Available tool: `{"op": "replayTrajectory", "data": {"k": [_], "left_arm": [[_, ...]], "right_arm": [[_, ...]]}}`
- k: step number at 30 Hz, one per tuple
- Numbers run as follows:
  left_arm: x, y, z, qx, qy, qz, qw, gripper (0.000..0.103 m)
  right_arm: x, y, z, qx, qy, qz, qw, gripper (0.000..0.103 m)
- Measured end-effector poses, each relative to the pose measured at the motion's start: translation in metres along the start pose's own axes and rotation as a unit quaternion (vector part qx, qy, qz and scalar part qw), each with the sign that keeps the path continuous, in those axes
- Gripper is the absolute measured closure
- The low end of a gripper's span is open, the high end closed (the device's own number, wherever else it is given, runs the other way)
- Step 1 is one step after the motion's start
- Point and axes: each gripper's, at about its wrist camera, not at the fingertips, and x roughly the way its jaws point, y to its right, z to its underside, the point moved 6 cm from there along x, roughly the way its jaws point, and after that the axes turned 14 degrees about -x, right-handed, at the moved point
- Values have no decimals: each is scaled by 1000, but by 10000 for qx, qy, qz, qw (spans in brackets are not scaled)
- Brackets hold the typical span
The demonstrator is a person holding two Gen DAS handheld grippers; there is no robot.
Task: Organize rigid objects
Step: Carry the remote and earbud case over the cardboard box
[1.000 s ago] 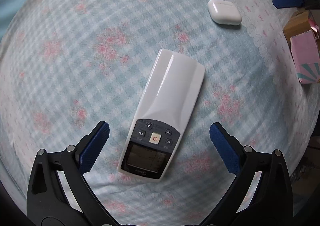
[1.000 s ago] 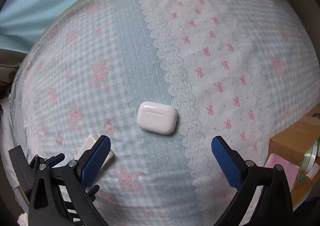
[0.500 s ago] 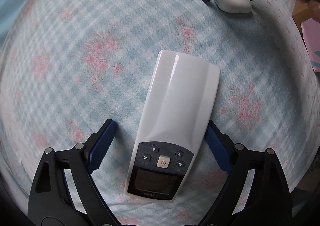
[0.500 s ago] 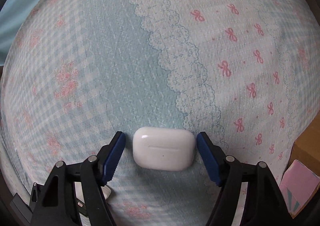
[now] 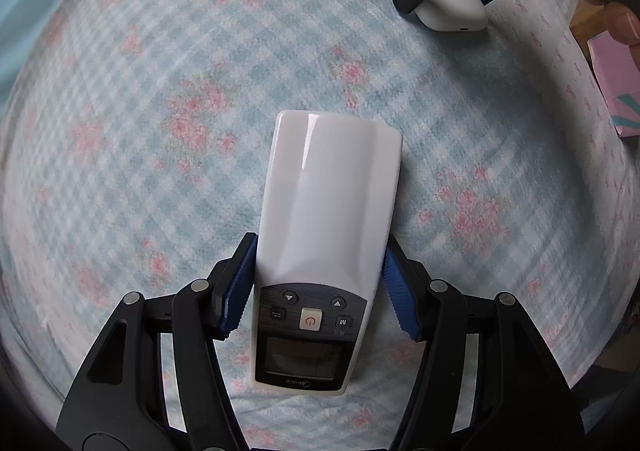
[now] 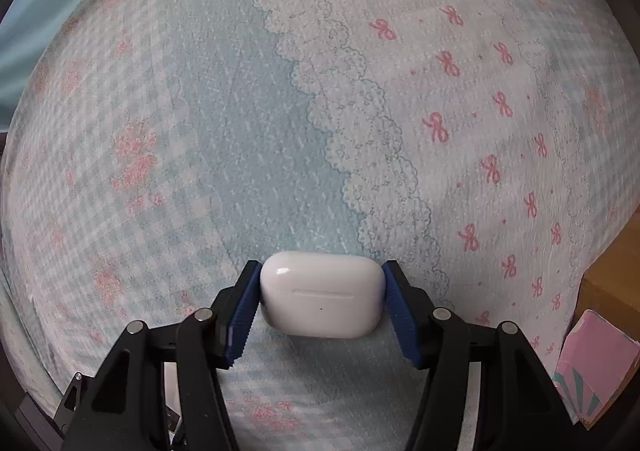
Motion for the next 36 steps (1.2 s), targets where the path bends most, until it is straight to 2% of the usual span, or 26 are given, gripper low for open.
{"op": "replayTrajectory", "data": {"k": [5,10,17,26,31,36], "left_arm": [[-24,-7,6,-282,39,213,9994,46],[-56,-2,7,-458,152,349,9982,46],[-124,27,-5,-299,428,337,9981,46],[-216,115,-32,203,849,293,9957,47],[-250,183,-48,170,976,480,9939,47],[-263,263,-64,64,990,819,9917,48]], "right_arm": [[-22,-10,7,-406,144,43,9991,47],[-60,-12,14,-418,344,-170,9984,47],[-133,13,34,-297,678,-395,9965,47],[-230,106,70,-11,1218,-541,9911,47],[-270,172,100,-59,1424,-484,9886,47],[-290,243,129,-236,1515,-280,9878,47]]}}
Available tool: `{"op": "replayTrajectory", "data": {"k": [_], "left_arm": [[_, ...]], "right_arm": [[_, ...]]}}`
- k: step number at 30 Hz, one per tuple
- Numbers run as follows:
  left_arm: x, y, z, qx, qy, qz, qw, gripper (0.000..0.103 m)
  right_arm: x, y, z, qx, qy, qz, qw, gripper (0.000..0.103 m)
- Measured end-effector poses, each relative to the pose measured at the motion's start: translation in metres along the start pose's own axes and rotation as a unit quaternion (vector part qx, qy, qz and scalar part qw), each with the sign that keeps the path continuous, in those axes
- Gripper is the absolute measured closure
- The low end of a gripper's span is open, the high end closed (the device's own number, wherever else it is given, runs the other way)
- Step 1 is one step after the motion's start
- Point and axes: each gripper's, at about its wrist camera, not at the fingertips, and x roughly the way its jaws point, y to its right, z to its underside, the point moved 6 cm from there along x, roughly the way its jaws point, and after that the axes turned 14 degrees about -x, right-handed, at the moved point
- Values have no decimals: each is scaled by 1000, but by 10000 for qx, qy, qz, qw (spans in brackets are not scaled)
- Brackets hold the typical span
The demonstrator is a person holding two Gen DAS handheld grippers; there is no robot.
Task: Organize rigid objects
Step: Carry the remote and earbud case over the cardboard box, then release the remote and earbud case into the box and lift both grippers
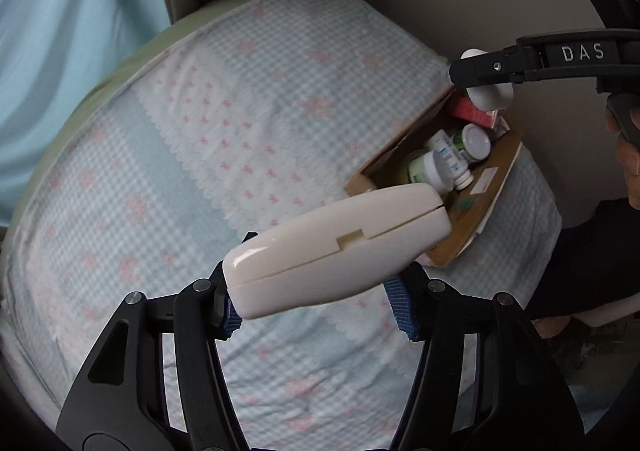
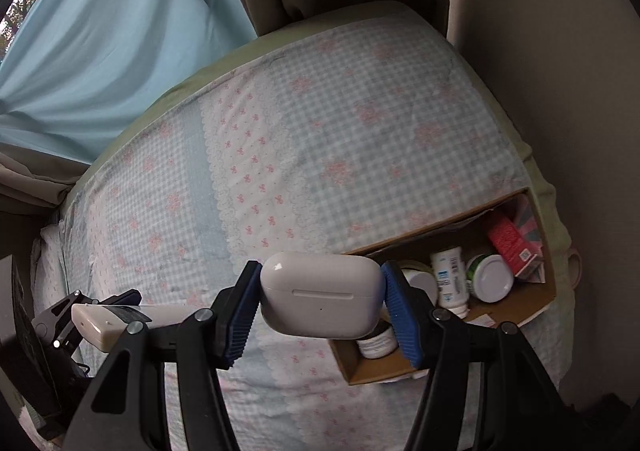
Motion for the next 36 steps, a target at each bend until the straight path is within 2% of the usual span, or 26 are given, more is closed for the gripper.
{"op": "replayTrajectory", "data": {"k": [7,14,23,29,36], "left_arm": [[38,99,-9,18,-184,248,9995,48],[88,153,-5,146,-533,238,9982,48],[139,179,14,513,-1080,-77,9928,48],[164,183,12,614,-1345,-178,9889,48],[185,196,0,753,-1358,-287,9875,48]], "right_arm": [[-11,88,41,97,-127,48,9999,47],[13,138,79,129,-271,-94,9995,47],[75,166,106,187,-550,-404,9975,47],[105,175,95,117,-592,-505,9969,47],[129,177,78,1,-579,-657,9962,47]]}}
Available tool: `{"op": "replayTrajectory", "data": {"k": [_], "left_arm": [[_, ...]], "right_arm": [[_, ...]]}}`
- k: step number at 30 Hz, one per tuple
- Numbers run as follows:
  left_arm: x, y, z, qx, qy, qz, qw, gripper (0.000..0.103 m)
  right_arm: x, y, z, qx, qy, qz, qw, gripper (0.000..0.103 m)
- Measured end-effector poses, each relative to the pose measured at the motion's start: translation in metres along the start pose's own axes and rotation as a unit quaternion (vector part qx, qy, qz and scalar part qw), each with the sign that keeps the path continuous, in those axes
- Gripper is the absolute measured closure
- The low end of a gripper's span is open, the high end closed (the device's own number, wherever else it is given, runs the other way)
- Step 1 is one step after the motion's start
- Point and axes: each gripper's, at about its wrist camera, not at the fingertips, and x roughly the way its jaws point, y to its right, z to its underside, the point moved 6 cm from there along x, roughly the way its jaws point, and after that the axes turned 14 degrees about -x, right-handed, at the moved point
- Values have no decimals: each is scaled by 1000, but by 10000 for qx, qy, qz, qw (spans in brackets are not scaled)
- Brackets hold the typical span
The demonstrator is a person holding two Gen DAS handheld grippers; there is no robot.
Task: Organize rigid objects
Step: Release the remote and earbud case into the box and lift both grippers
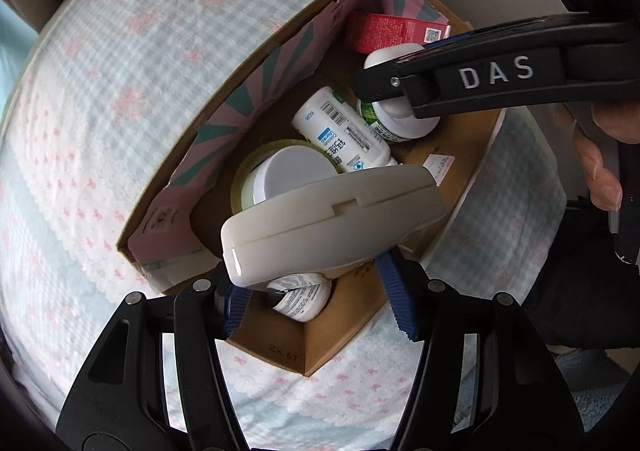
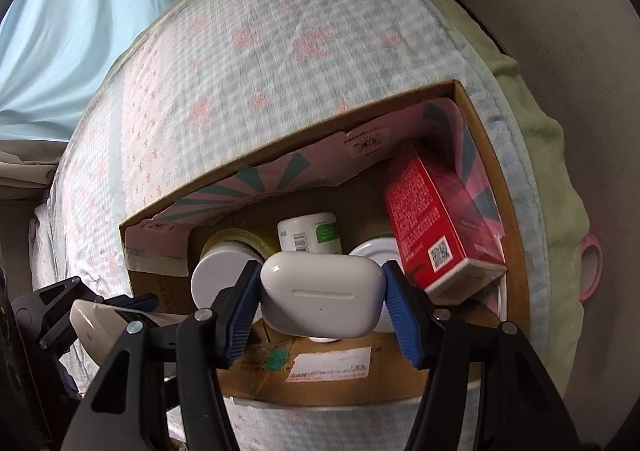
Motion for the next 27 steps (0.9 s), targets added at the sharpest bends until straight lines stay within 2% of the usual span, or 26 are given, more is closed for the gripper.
{"op": "replayTrajectory", "data": {"k": [2,3,4,5,6,7,10,14,18,27], "left_arm": [[3,3,-4,-47,18,-5,10000,44],[4,4,-6,-92,23,43,9999,27],[4,6,-6,-137,43,88,9999,0],[2,6,-7,-194,99,150,9996,0],[0,7,-7,-242,127,222,9994,0],[-2,6,-6,-311,147,318,9989,0],[-5,0,0,-541,178,377,9977,0],[-5,-7,10,-735,84,406,9964,0],[-7,-8,19,-670,64,303,9973,0],[-26,-11,29,-656,278,362,9968,0]], "right_arm": [[5,1,-9,-101,29,45,9999,47],[9,2,-12,-112,-5,24,9999,46],[11,2,-15,-101,-21,-16,9999,38],[12,4,-19,-94,-10,-32,10000,30],[11,5,-22,-117,51,-48,9999,12],[8,5,-26,-155,136,-26,9998,1],[-1,10,-31,-242,219,289,9991,0],[-8,13,-29,-167,290,266,9991,0],[-15,16,-25,-14,325,298,9990,0],[-32,1,-17,-48,379,425,9984,0]]}}
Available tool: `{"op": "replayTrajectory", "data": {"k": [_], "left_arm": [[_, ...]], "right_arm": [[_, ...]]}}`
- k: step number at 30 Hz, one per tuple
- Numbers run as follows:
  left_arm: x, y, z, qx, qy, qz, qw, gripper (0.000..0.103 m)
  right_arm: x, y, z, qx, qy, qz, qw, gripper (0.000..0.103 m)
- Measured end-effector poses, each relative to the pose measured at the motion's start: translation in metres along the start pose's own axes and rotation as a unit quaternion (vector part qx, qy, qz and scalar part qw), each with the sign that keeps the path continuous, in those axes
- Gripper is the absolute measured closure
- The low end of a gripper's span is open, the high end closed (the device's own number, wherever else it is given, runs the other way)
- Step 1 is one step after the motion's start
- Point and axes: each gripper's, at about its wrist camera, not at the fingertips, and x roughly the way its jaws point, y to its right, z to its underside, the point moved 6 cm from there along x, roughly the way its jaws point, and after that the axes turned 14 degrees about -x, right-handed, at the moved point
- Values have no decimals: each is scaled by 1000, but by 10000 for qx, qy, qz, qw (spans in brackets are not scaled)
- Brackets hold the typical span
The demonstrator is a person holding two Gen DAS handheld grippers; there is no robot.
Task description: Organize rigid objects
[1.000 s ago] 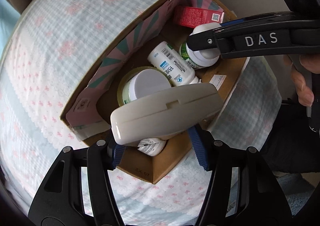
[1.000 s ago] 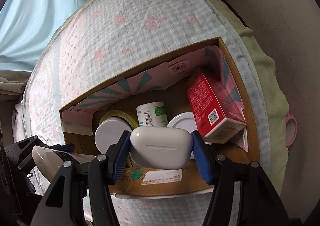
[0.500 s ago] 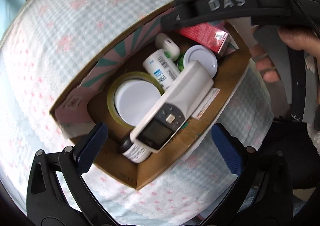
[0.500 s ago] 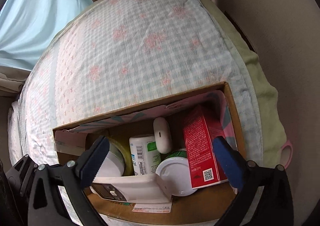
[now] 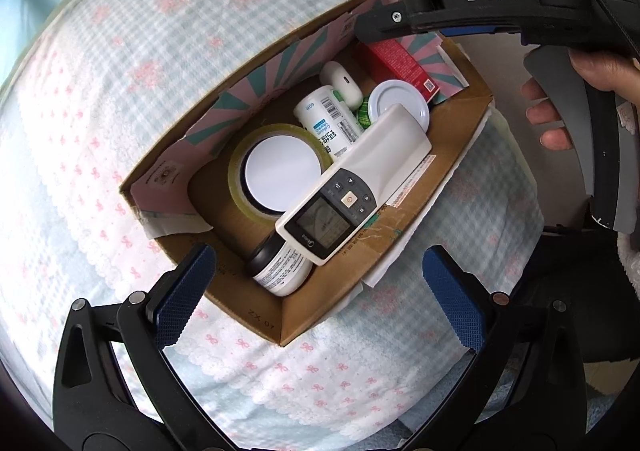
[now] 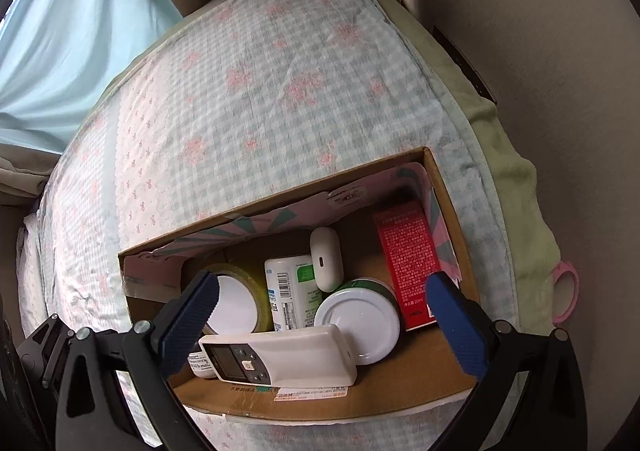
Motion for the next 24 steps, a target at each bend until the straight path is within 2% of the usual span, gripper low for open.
{"op": "replayTrajectory", "data": {"k": [5,9,12,15,18,20,22,24], "left_arm": [[-32,-6,15,-97,283,29,9995,0],[-78,-16,32,-334,672,80,9971,0],[-128,-25,50,-544,1134,39,9920,0],[-184,-38,72,-807,1668,-64,9827,0],[-239,-50,97,-1151,2271,-236,9667,0],[-276,-58,114,-1460,2694,-332,9513,0],[-313,-66,135,-1720,3181,-478,9311,0],[-348,-73,158,-1910,3706,-646,9066,0]], "right_arm": [[-31,-20,3,-109,163,73,9998,0],[-74,-47,2,-322,406,182,9985,0],[-116,-78,1,-619,664,296,9954,0],[-162,-114,0,-949,975,372,9900,0],[-209,-151,3,-1239,1378,485,9815,0],[-242,-179,7,-1461,1695,610,9727,0],[-274,-207,16,-1635,2045,675,9628,0],[-304,-231,29,-1731,2406,703,9525,0]]}}
